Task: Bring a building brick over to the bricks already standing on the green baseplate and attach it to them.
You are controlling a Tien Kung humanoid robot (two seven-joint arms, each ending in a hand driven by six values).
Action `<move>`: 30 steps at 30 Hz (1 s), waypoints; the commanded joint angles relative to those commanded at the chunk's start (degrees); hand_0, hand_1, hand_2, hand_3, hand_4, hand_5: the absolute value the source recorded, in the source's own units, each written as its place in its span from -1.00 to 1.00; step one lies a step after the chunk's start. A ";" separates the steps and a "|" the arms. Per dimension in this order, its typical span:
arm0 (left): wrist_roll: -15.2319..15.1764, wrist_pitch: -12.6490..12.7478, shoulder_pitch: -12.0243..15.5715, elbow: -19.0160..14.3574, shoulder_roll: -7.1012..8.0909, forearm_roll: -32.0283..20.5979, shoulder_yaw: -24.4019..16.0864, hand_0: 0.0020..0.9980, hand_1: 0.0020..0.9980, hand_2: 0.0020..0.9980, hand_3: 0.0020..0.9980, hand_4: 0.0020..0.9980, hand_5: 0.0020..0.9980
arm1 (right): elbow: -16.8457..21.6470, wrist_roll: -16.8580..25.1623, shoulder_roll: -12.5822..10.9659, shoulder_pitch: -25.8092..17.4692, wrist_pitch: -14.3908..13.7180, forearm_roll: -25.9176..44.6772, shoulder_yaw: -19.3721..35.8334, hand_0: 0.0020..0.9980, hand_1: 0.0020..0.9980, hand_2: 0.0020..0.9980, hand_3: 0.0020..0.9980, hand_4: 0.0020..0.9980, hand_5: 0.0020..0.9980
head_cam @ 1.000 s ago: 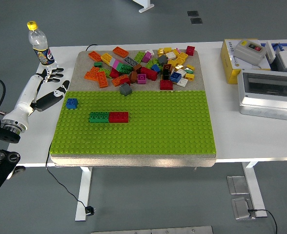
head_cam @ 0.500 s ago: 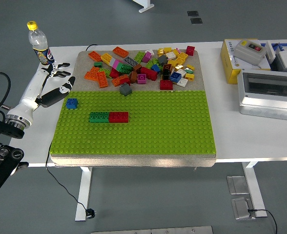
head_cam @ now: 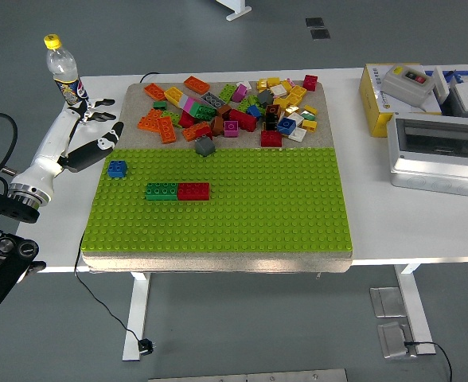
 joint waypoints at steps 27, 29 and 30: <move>-0.06 -0.21 -0.94 1.59 1.30 0.41 1.34 0.81 0.52 0.41 0.61 0.25 0.06 | 0.10 0.72 -0.47 -0.13 -0.47 0.15 0.30 0.47 0.47 0.58 0.50 -0.17 0.82; 0.22 -0.39 -1.77 2.34 2.05 0.87 2.44 0.84 0.70 0.55 0.61 0.25 0.01 | 0.12 0.73 -0.48 -0.11 -0.50 0.14 0.32 0.47 0.46 0.57 0.51 -0.17 0.81; 0.46 -0.54 -2.26 2.78 2.43 1.13 3.06 0.84 0.70 0.55 0.61 0.25 0.01 | 0.13 0.74 -0.49 -0.09 -0.51 0.15 0.32 0.47 0.46 0.57 0.51 -0.17 0.81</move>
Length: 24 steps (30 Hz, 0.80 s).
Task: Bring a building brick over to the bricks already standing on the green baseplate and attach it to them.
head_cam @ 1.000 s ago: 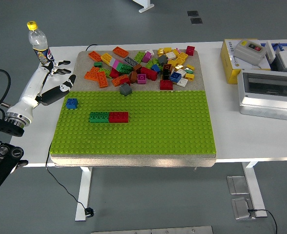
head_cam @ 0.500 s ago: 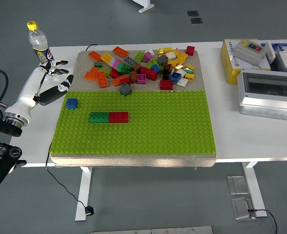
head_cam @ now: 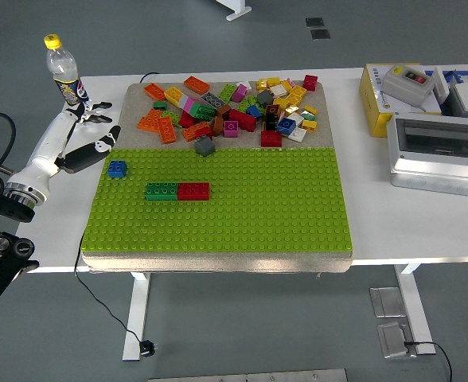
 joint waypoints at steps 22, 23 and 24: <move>3.36 -1.27 -3.84 5.65 1.63 3.81 5.36 0.87 0.76 0.63 0.61 0.23 -0.16 | 0.12 0.06 -0.35 0.23 -0.15 -0.18 0.18 0.47 0.46 0.56 0.50 -0.17 0.81; 3.37 -1.25 -3.77 5.66 1.61 3.84 5.35 0.87 0.76 0.63 0.61 0.22 -0.15 | 0.12 0.07 -0.37 0.23 -0.17 -0.15 0.15 0.47 0.46 0.56 0.50 -0.17 0.80; 3.38 -1.24 -3.73 5.66 1.60 3.86 5.34 0.87 0.76 0.63 0.61 0.22 -0.15 | 0.11 0.08 -0.38 0.23 -0.18 -0.12 0.13 0.47 0.46 0.56 0.50 -0.17 0.80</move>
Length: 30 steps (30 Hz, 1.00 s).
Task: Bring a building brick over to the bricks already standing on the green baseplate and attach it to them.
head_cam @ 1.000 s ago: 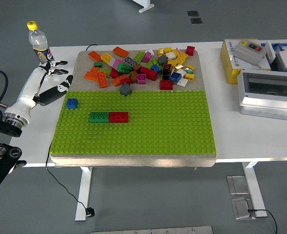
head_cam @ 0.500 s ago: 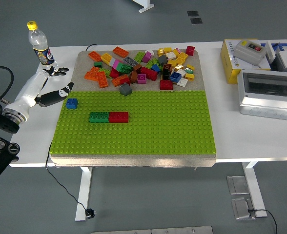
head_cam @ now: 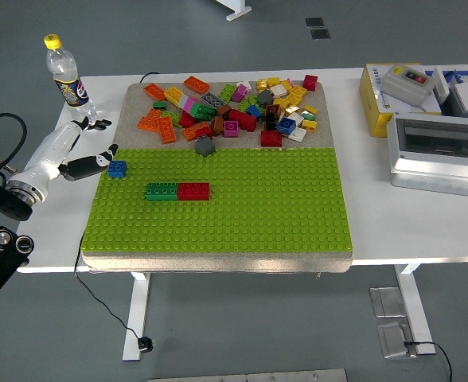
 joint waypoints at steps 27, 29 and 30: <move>-0.31 0.64 0.25 1.01 -0.09 1.38 0.18 0.89 0.75 0.63 0.60 0.22 -0.19 | 0.20 0.28 -0.53 0.03 -0.42 -0.20 0.42 0.46 0.42 0.53 0.49 -0.17 0.80; -0.33 0.68 0.27 1.11 -0.05 1.46 0.23 0.89 0.76 0.63 0.60 0.22 -0.20 | 0.22 0.32 -0.57 0.03 -0.46 -0.27 0.55 0.47 0.41 0.53 0.48 -0.17 0.80; -0.33 0.70 0.30 1.15 -0.03 1.50 0.24 0.89 0.76 0.63 0.60 0.22 -0.20 | 0.23 0.34 -0.59 0.03 -0.49 -0.32 0.61 0.47 0.41 0.53 0.48 -0.17 0.80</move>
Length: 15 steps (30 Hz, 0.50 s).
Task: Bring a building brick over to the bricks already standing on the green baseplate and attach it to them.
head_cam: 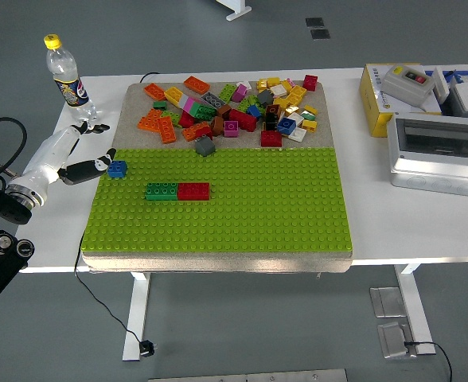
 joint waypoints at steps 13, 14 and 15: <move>-0.20 0.16 0.45 0.43 0.33 0.17 -0.19 0.89 0.75 0.63 0.59 0.21 -0.21 | -0.04 -0.62 -0.20 0.10 0.12 1.34 -1.13 0.46 0.46 0.57 0.49 -0.17 0.80; -0.26 0.21 0.44 0.53 0.36 0.14 -0.19 0.89 0.75 0.63 0.59 0.21 -0.21 | -0.04 -0.63 -0.23 0.11 0.13 1.37 -1.15 0.46 0.46 0.57 0.49 -0.17 0.80; -0.38 0.34 0.39 0.82 0.37 0.12 -0.17 0.89 0.75 0.63 0.59 0.21 -0.21 | -0.02 -0.64 -0.27 0.12 0.12 1.35 -1.12 0.46 0.46 0.57 0.49 -0.17 0.80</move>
